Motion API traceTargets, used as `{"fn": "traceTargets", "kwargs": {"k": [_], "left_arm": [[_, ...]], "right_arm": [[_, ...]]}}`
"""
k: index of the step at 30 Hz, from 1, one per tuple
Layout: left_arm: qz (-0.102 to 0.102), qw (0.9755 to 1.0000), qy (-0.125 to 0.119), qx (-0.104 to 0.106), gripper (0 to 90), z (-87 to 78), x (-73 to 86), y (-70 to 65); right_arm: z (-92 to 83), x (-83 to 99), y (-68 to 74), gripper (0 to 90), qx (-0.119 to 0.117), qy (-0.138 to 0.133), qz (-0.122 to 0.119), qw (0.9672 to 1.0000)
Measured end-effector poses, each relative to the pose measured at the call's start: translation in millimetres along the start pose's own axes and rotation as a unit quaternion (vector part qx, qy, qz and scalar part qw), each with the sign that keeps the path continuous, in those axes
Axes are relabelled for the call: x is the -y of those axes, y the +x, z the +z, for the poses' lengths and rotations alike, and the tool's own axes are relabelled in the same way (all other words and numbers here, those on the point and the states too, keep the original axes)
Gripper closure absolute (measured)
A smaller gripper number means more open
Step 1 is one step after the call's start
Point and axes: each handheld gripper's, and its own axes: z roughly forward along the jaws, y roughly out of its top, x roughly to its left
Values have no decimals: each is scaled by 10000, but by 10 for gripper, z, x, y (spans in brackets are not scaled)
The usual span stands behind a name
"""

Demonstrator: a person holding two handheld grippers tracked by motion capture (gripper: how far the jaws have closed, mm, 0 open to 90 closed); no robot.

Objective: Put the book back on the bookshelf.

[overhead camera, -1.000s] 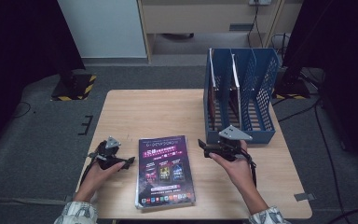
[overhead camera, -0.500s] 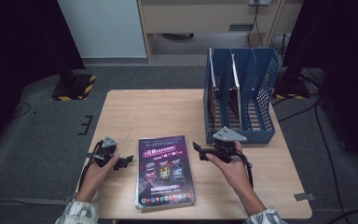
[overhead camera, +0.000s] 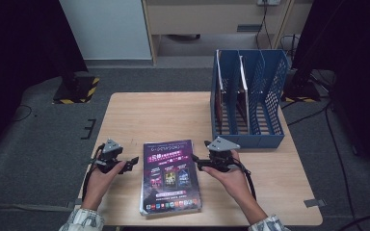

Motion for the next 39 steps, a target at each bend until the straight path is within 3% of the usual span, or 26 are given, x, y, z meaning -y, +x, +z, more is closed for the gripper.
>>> {"fn": "traceTargets", "kwargs": {"k": [7, 9, 12, 18, 25, 35, 39], "left_arm": [[159, 9998, -115, 0, 285, -59, -48, -210], [139, 9998, -110, -104, 300, -47, -62, -237], [89, 9998, -164, -55, 340, -30, -73, -253], [188, 9998, 69, -19, 414, 57, -43, -295], [240, 9996, 138, 63, 496, 102, -33, -339], [163, 9995, 142, 236, 575, 141, -30, -343], [257, 9992, 144, 284, 596, 162, -47, -357]], "right_arm": [[139, 51, 144, 349, -248, 280, -145, 9992], [175, 67, 181, 365, -331, 354, -133, 9987], [215, 91, 214, 384, -432, 427, -121, 9981], [244, 131, 218, 437, -472, 502, -138, 9975], [267, 168, 233, 492, -468, 677, -207, 9964], [272, 191, 211, 450, -457, 701, -140, 9964], [280, 207, 214, 382, -470, 766, -145, 9958]]}}
